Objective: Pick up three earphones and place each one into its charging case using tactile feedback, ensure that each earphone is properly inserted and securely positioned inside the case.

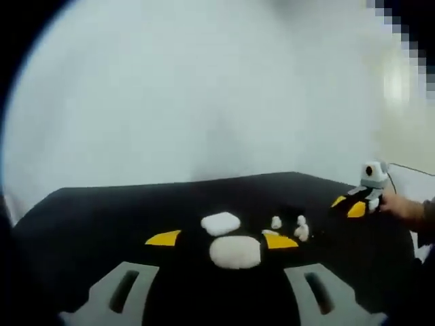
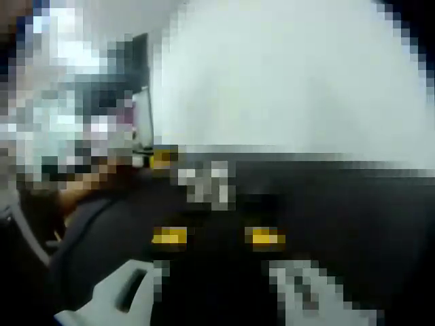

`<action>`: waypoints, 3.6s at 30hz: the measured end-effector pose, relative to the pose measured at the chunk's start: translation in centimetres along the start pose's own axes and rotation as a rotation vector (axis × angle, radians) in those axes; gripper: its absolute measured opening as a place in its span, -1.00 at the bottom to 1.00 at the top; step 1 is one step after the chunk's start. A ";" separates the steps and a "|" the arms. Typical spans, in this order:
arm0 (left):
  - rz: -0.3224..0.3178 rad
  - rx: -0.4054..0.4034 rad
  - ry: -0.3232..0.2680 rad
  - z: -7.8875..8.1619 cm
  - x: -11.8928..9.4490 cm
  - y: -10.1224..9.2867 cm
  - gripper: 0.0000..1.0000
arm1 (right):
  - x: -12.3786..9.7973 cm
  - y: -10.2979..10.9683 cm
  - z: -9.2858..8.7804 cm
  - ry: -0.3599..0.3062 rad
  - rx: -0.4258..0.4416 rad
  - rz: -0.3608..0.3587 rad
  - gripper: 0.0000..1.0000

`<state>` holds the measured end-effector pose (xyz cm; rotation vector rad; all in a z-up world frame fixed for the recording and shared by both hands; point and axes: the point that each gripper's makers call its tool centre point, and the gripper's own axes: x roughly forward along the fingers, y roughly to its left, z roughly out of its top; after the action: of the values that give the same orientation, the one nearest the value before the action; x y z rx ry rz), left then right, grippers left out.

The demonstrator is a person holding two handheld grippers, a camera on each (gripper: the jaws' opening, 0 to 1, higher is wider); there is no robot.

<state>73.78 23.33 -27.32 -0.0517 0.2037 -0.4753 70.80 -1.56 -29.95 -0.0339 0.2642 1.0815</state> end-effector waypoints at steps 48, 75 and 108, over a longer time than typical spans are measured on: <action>-0.710 0.196 0.057 -1.5 -2.2 -17.5 -0.98 | 0.1 -0.2 -0.2 0.020 -0.024 -0.005 -0.34; -0.617 0.360 0.074 -2.9 -0.5 -17.4 -0.33 | 1.3 6.9 -1.3 0.083 -0.214 0.269 -0.28; -0.678 0.465 0.154 -6.1 -0.5 -18.4 -0.31 | -1.6 13.6 -3.1 0.139 -0.354 0.604 -0.28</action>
<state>63.82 7.23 -31.46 0.3842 0.2204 -1.1946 57.62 2.99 -31.17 -0.3664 0.2084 1.7212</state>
